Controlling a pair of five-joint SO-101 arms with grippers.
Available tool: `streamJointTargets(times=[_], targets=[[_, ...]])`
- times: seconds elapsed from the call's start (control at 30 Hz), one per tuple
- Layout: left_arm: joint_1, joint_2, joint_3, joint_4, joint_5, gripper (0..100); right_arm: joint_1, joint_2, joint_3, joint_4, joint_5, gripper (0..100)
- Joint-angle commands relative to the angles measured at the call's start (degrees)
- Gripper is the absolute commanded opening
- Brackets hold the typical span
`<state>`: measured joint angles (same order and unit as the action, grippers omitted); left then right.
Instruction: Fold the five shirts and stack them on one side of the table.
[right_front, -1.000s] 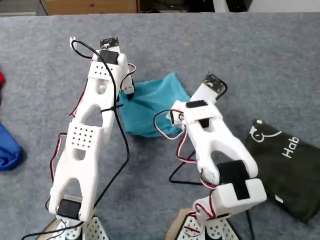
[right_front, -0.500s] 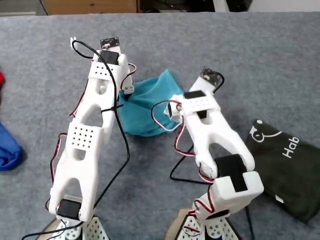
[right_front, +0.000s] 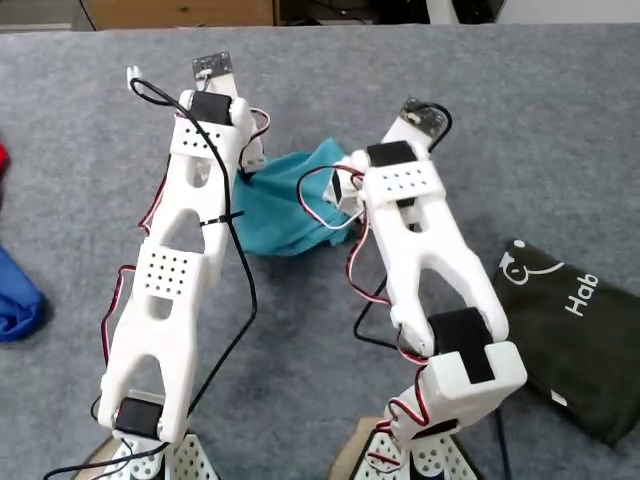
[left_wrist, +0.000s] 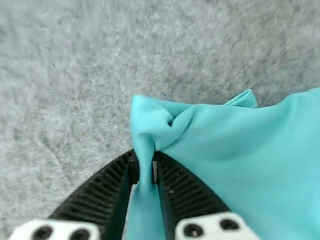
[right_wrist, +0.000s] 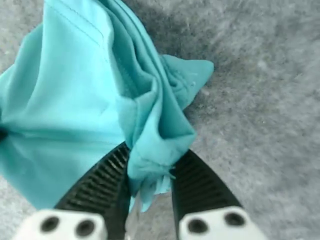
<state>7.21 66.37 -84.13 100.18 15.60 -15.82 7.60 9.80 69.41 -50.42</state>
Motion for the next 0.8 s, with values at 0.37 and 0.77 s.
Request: streamJointTargets(times=[0.37,0.77], targets=[[2.1,-5.1,-12.0,0.4,4.7,2,1.4,-0.2,-16.0,8.4,0.6,0.5],[7.2,-13.8,-11.7,-1.1,6.9,2,10.3,-0.2,-26.1,17.9,2.5,0.5]])
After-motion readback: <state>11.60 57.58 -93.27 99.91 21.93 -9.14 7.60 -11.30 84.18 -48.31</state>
